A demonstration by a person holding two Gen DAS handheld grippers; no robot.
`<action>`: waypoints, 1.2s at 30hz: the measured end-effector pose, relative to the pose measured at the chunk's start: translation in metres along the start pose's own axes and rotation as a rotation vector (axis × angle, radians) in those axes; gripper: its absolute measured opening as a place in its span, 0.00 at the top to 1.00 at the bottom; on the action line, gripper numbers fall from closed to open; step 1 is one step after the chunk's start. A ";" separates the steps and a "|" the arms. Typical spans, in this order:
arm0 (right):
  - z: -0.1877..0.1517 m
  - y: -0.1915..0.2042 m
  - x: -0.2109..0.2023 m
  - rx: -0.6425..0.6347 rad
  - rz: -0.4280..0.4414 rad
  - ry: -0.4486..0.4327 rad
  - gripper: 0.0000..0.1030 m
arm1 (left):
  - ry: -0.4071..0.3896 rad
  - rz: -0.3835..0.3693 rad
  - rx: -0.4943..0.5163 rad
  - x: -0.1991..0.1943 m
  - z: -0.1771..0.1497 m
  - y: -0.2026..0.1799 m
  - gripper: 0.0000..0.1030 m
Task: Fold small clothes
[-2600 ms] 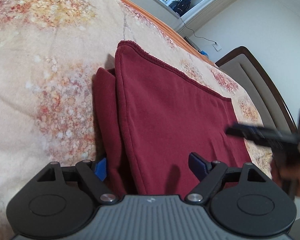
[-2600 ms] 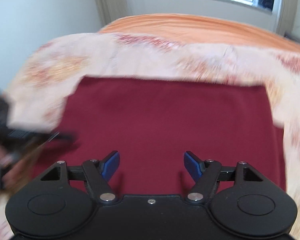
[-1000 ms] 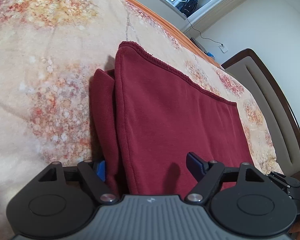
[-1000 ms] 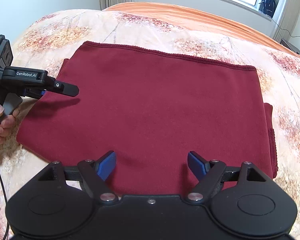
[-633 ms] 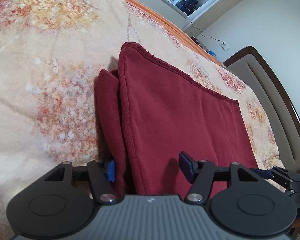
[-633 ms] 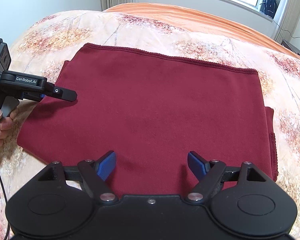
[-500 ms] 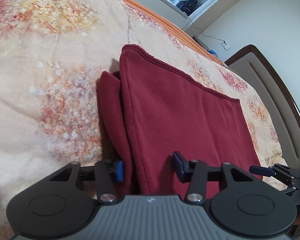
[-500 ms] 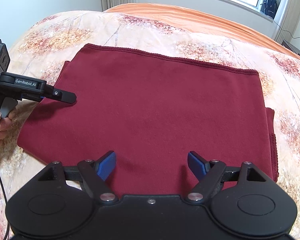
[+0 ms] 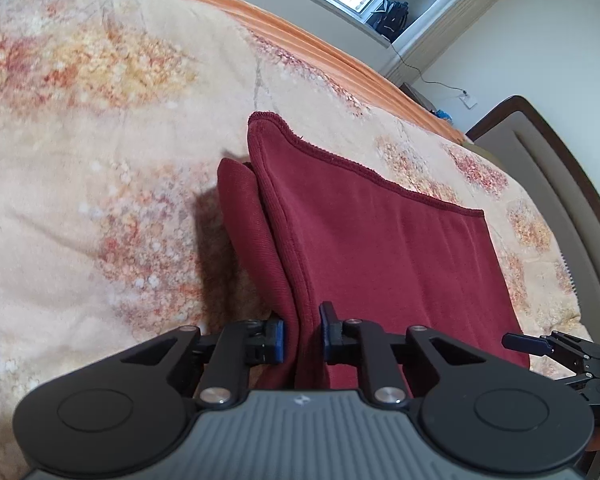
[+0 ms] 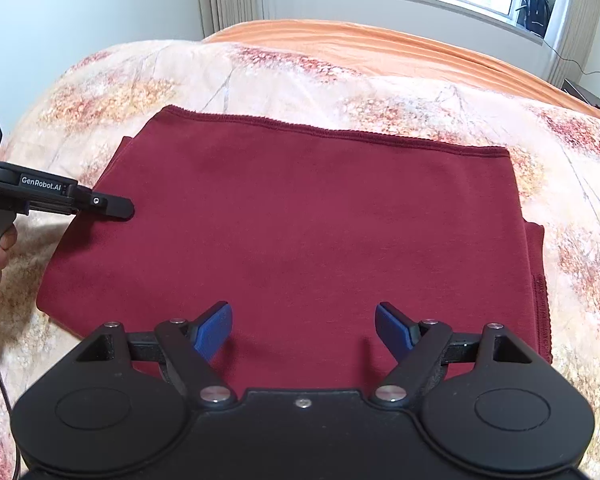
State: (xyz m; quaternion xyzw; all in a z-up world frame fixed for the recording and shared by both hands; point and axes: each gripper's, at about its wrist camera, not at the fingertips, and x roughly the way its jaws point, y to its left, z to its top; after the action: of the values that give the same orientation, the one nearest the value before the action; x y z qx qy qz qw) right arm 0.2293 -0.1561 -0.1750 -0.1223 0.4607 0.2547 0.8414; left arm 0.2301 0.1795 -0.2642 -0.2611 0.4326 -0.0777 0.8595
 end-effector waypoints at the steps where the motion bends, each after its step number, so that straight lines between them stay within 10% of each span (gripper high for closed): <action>1: -0.001 -0.003 0.000 0.008 0.005 -0.002 0.21 | 0.000 0.006 0.002 -0.002 0.002 -0.005 0.85; 13: -0.034 -0.051 -0.018 0.086 0.064 -0.068 0.21 | 0.076 0.169 0.163 0.019 0.047 -0.172 0.87; 25: -0.103 -0.124 -0.077 0.223 0.089 -0.097 0.21 | 0.181 0.361 0.375 0.163 0.013 -0.340 0.87; 31: -0.129 -0.150 -0.085 0.272 0.102 -0.080 0.20 | 0.223 0.364 0.350 0.199 -0.015 -0.356 0.77; 36: -0.139 -0.162 -0.087 0.298 0.139 -0.076 0.19 | 0.195 0.185 0.283 0.172 -0.005 -0.352 0.71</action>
State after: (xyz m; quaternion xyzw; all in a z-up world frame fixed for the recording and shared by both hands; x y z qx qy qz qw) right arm 0.1790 -0.3810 -0.1831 0.0456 0.4688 0.2457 0.8472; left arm 0.3641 -0.1843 -0.2059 -0.0880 0.5208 -0.0835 0.8450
